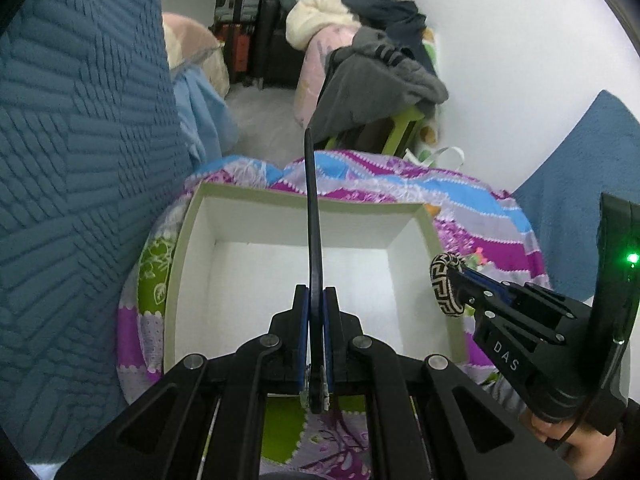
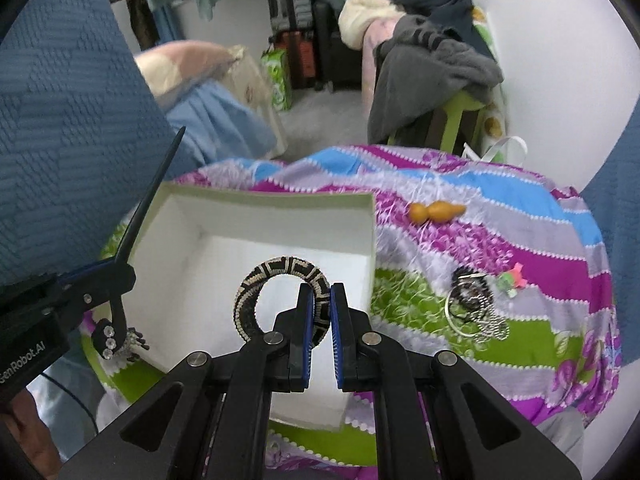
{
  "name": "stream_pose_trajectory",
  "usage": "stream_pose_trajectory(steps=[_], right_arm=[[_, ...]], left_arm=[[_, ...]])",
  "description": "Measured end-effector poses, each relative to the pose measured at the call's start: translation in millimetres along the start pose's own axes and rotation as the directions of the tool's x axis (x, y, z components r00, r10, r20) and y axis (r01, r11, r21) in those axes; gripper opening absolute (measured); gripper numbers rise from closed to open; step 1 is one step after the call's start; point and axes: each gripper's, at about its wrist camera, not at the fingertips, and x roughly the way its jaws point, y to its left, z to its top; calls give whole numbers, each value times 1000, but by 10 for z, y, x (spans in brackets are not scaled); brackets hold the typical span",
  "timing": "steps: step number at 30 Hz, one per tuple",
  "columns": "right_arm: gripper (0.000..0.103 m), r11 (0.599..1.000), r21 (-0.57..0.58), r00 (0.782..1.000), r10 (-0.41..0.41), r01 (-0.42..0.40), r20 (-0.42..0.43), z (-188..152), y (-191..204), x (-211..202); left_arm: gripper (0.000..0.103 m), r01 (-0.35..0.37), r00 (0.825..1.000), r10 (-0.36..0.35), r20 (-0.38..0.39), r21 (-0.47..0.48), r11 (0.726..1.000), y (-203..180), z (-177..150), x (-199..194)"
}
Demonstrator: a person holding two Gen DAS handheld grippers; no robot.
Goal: Organize jewelry
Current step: 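Carry the hair stick and bangle into the white box, opening the left tool, then open the right tool to drop the bangle in the box while the left withdraws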
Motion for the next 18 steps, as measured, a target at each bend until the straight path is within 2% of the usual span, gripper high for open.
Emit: stream_pose_trajectory(steps=[5,11,12,15,18], right_arm=[[7,1000,-13,999,13,-14,-40,-65,24,201],[9,999,3,997,47,-47,-59,-67,-14,228],[10,998,4,997,55,-55,-58,-61,-22,217],[28,997,4,996,77,-77,-41,-38,-37,126],[28,995,9,995,102,-102,-22,-4,-49,10]], left_arm=[[5,-9,999,9,-38,-6,1000,71,-60,199],[5,-4,999,4,-38,0,1000,47,-69,211],[6,-2,999,2,-34,2,1000,29,-63,184],[7,0,1000,0,-17,0,1000,-10,-35,86],[8,2,1000,-2,-18,-20,1000,-22,-14,13]])
